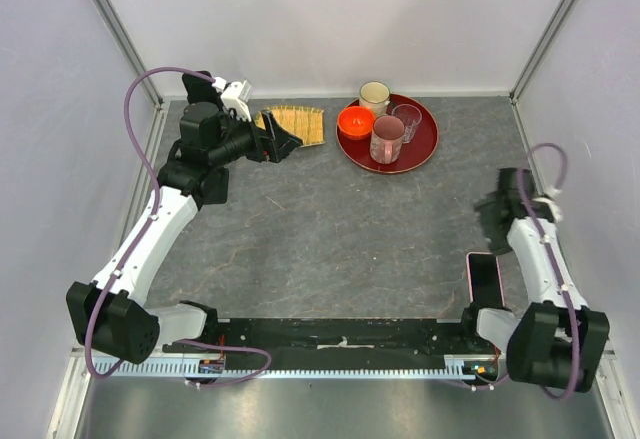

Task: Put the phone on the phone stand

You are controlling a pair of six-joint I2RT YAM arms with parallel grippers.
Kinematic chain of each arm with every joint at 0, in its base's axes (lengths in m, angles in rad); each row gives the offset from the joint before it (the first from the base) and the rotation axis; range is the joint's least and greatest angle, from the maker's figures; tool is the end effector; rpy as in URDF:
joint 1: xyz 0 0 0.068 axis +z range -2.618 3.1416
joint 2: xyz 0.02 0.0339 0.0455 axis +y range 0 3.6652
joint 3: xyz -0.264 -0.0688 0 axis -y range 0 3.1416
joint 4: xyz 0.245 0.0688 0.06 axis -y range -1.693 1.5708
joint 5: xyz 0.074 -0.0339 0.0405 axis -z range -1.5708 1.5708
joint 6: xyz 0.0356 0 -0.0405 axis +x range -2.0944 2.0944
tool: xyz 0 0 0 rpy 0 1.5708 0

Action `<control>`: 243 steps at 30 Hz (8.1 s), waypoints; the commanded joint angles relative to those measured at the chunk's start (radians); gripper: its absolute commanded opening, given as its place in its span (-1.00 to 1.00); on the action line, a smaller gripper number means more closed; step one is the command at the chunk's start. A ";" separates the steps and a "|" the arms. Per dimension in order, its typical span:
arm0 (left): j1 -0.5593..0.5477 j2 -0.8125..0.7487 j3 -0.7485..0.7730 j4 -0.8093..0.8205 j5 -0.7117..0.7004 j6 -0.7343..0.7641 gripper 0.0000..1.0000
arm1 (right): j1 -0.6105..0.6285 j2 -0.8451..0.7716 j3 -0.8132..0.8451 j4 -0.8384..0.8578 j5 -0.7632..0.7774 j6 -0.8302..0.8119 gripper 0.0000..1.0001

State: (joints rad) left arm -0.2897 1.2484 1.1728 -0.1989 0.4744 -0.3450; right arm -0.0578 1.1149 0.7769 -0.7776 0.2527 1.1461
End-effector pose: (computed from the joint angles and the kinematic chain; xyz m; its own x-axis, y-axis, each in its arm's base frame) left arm 0.2703 -0.0975 0.3766 -0.4729 -0.1730 -0.8640 0.5478 0.7102 -0.4421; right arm 0.2016 -0.0206 0.2285 -0.2185 0.8963 -0.3858 0.8853 0.3484 0.3081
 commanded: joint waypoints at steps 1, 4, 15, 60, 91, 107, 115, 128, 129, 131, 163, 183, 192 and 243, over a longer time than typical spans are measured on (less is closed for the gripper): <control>-0.003 -0.017 -0.001 0.039 0.016 -0.017 0.79 | -0.330 -0.001 -0.049 0.029 0.066 -0.211 0.96; -0.003 -0.018 -0.002 0.046 0.024 -0.022 0.79 | -0.401 0.029 -0.077 0.073 0.089 -0.220 0.96; -0.002 -0.021 -0.007 0.056 0.041 -0.037 0.79 | -0.455 0.094 -0.235 0.126 -0.063 -0.164 0.92; -0.003 -0.014 -0.005 0.050 0.038 -0.025 0.79 | 0.589 0.467 0.013 0.003 -0.024 0.279 0.87; -0.006 0.060 -0.022 0.194 0.335 -0.078 0.75 | 0.989 0.014 -0.082 1.043 0.168 -0.798 -1.00; -0.167 0.160 0.002 0.205 0.490 -0.054 0.76 | 1.110 -0.038 0.018 1.002 0.174 -1.039 -1.00; -0.235 0.177 0.045 0.099 0.501 0.039 0.50 | 1.118 -0.060 0.070 0.919 0.194 -1.086 -1.00; -0.273 0.172 0.077 -0.011 0.414 0.146 -0.95 | 1.147 -0.037 0.133 0.763 0.223 -1.085 -0.35; -0.273 0.169 0.079 -0.023 0.409 0.165 -0.95 | 1.148 -0.033 0.156 0.720 0.221 -1.073 -0.12; -0.273 0.169 0.082 -0.028 0.408 0.175 -0.95 | 1.147 -0.049 0.165 0.636 0.185 -1.045 0.54; -0.391 0.014 0.025 0.016 0.719 0.391 -0.95 | 0.737 -0.300 -0.047 0.742 -0.900 -0.924 -0.81; -0.391 -0.058 0.143 -0.227 0.058 0.190 0.20 | 0.740 -0.291 -0.067 0.824 -0.593 -0.993 -1.00; -0.391 -0.199 0.071 -0.283 -0.115 -0.248 0.17 | 0.852 -0.268 -0.102 0.845 -0.506 -0.982 -1.00; -0.391 -0.353 -0.018 -0.824 -0.296 -1.404 -0.37 | 1.455 0.085 -0.039 1.313 0.350 -1.817 -1.00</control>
State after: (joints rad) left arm -0.6765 0.9161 1.1603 -1.0248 0.2100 -1.6966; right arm 1.3907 1.1931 0.6632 0.4068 0.6056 -0.6590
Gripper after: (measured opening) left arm 0.336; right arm 0.197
